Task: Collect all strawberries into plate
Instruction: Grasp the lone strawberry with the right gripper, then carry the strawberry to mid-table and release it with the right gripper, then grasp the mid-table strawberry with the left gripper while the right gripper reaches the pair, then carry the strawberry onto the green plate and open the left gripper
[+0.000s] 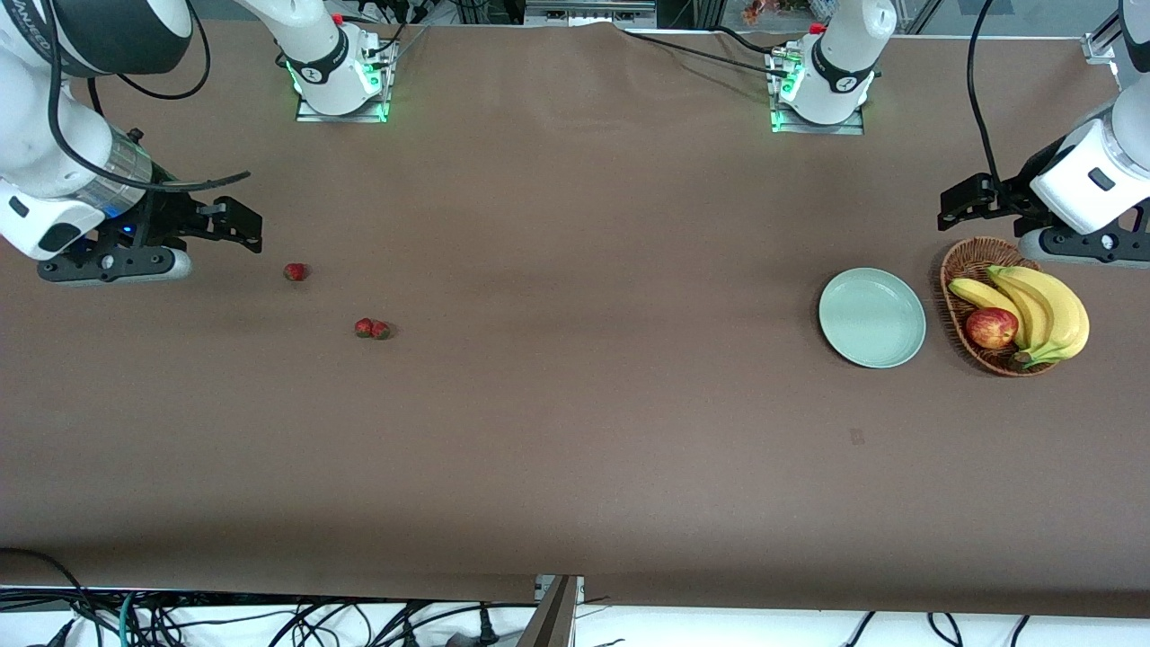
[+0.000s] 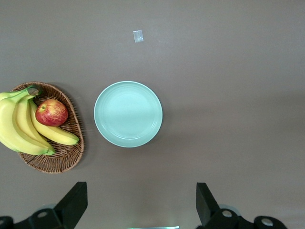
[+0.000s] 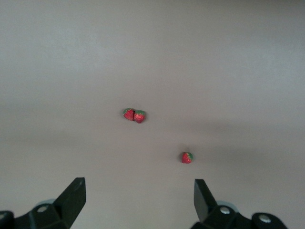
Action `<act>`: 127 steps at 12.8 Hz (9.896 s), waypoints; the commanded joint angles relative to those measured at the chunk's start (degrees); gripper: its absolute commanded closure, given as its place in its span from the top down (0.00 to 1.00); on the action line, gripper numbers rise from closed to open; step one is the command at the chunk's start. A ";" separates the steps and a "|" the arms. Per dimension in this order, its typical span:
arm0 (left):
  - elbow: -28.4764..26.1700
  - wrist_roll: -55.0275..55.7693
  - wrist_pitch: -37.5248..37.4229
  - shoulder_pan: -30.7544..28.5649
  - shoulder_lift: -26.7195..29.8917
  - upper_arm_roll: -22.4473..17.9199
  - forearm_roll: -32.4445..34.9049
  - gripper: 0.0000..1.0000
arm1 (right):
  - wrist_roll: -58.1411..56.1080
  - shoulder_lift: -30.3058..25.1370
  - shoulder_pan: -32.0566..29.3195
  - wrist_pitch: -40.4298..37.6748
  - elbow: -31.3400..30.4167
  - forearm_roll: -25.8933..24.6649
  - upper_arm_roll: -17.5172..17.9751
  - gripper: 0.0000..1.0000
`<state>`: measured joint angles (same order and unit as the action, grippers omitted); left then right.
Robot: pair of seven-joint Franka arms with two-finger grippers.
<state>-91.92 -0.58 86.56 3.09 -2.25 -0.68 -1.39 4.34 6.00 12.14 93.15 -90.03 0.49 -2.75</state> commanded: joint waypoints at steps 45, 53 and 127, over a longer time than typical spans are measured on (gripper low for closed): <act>0.51 2.34 0.80 0.07 -0.30 -0.20 -1.07 1.00 | 42.46 30.62 19.83 41.58 -2.38 -0.67 5.03 0.10; 0.42 2.42 0.89 -0.02 -1.35 -0.37 -1.07 1.00 | 76.31 48.40 34.96 51.93 16.64 -1.02 4.86 0.31; -36.14 -16.56 56.44 1.21 -18.40 -14.26 -5.73 0.12 | 12.18 25.03 17.66 36.75 -19.04 4.52 -10.52 0.47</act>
<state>-128.46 -14.91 142.77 4.31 -20.69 -14.78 -4.78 17.09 31.16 30.16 130.10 -108.56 4.38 -13.45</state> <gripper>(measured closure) 0.639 0.529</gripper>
